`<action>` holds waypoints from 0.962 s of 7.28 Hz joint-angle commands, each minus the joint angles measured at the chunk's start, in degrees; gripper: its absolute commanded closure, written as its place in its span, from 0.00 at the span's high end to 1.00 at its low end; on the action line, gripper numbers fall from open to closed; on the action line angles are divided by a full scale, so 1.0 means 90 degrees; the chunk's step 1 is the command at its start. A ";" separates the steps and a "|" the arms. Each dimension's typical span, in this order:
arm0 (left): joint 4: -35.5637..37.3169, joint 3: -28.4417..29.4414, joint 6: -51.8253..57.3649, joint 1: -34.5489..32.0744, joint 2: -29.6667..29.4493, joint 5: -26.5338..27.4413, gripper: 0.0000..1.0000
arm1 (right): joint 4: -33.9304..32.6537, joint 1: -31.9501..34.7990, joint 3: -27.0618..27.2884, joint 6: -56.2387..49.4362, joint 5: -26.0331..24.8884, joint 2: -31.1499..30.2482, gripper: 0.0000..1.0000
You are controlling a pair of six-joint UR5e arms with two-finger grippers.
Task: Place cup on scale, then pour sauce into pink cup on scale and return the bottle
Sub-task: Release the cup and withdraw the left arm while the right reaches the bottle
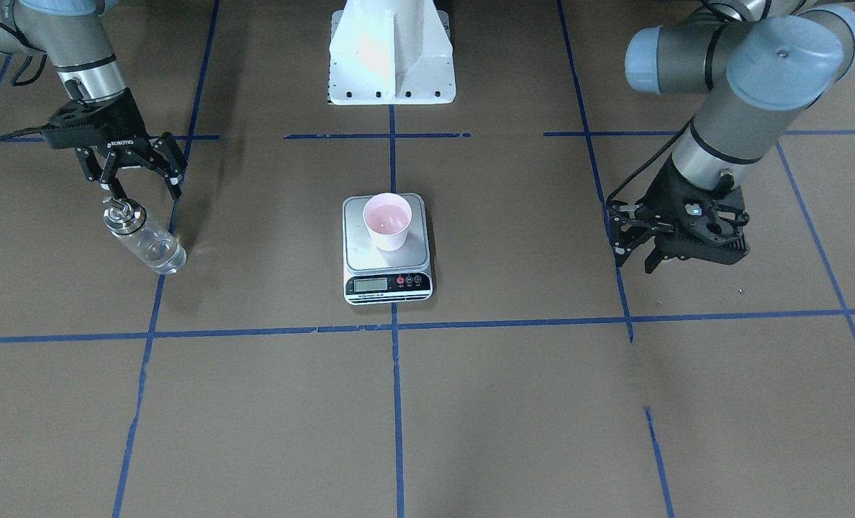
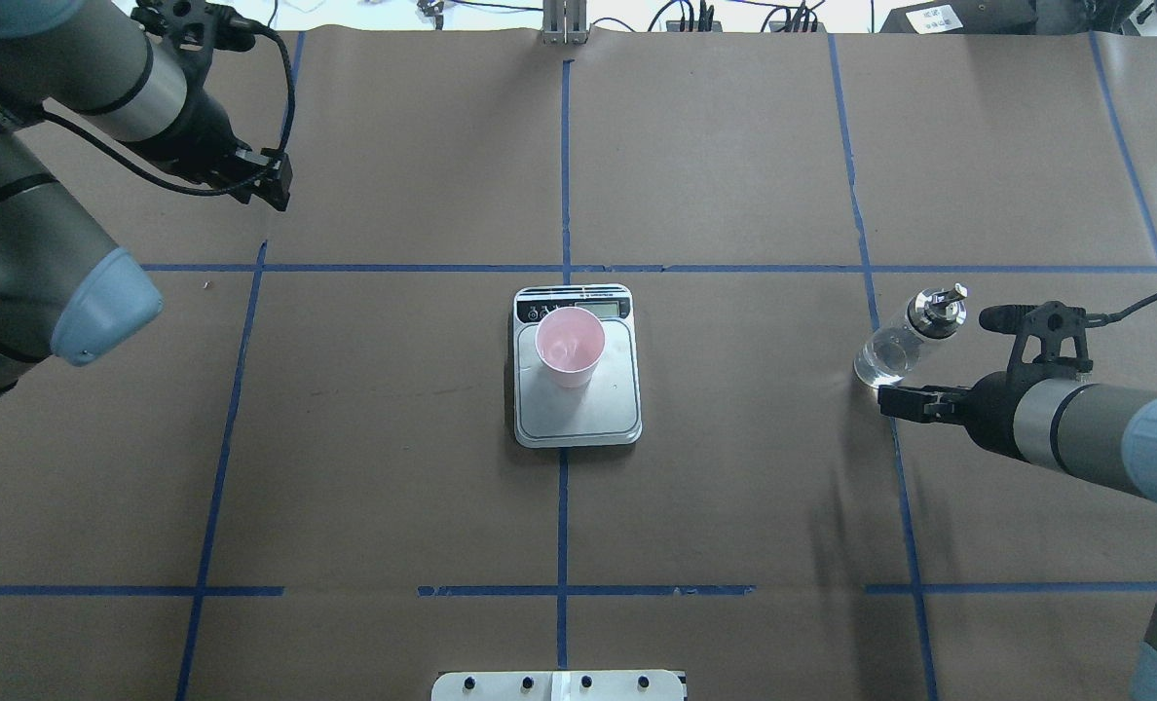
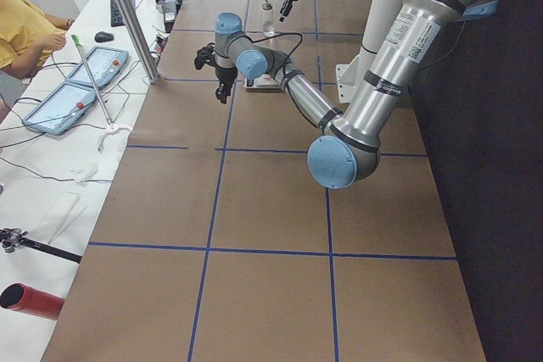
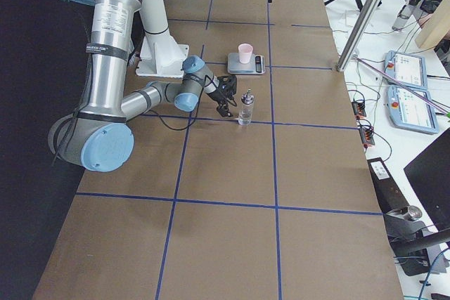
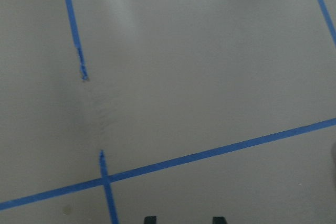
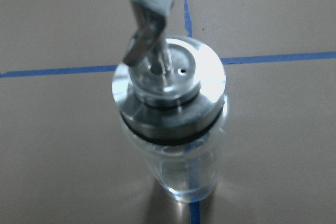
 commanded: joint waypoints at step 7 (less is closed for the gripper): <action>0.0012 0.0197 0.0459 -0.0210 0.0040 0.0019 0.50 | 0.0083 -0.1441 -0.0539 0.0491 -0.3639 -0.0074 0.97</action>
